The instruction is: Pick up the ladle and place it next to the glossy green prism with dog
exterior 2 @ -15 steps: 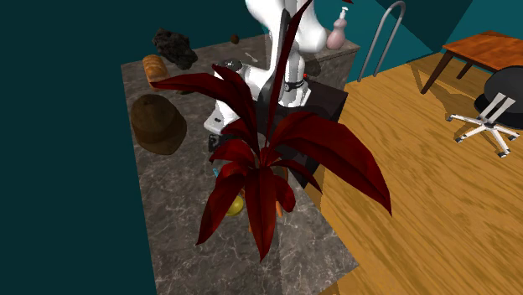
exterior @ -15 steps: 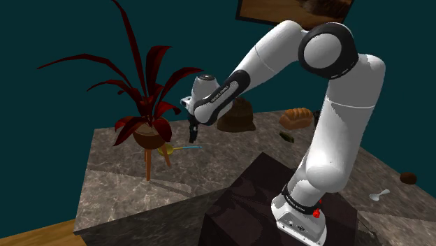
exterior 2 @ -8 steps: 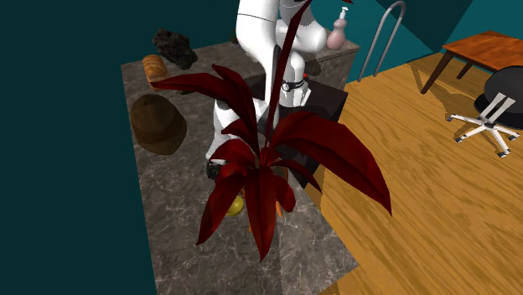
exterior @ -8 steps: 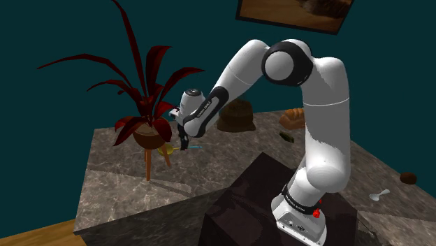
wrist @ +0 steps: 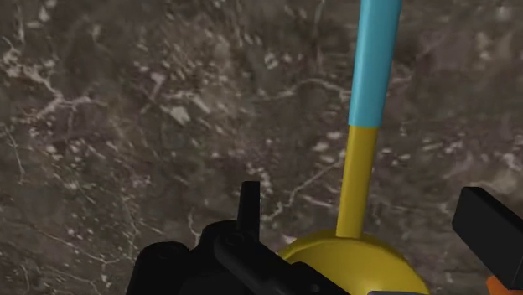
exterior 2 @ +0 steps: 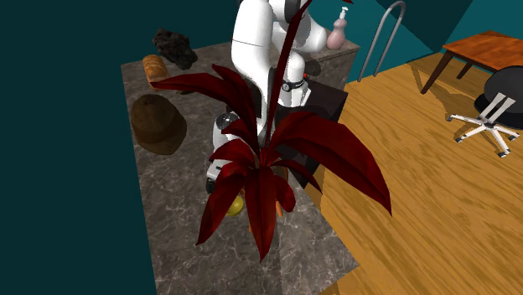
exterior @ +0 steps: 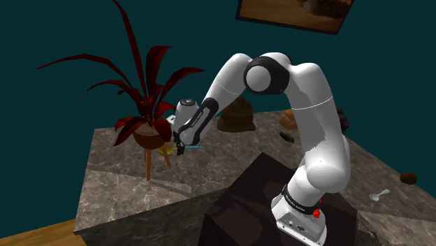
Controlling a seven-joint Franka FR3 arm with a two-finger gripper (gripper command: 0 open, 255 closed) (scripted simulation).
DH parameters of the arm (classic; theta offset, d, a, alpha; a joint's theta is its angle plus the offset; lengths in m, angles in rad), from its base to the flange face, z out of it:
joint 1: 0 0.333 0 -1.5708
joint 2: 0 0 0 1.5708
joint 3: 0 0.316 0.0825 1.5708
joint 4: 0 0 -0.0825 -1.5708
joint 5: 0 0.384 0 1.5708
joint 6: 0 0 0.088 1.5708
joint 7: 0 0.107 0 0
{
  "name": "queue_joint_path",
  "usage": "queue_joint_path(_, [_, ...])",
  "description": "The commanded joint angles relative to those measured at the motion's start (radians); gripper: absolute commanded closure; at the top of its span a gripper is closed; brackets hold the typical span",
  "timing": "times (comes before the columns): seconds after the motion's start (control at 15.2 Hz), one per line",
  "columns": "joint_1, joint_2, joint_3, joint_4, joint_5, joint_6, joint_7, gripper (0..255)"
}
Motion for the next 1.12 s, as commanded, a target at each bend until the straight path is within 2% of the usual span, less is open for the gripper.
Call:
queue_joint_path(0.0, [0.001, 0.03, -0.002, 0.021, -0.001, 0.01, 0.0, 0])
queue_joint_path(0.59, [0.002, 0.053, -0.003, 0.036, -0.001, 0.018, 0.001, 0])
queue_joint_path(0.66, [0.002, 0.053, -0.003, 0.036, -0.001, 0.018, 0.001, 255])
queue_joint_path(1.06, [0.002, 0.053, -0.004, 0.033, -0.001, 0.02, 0.002, 255])
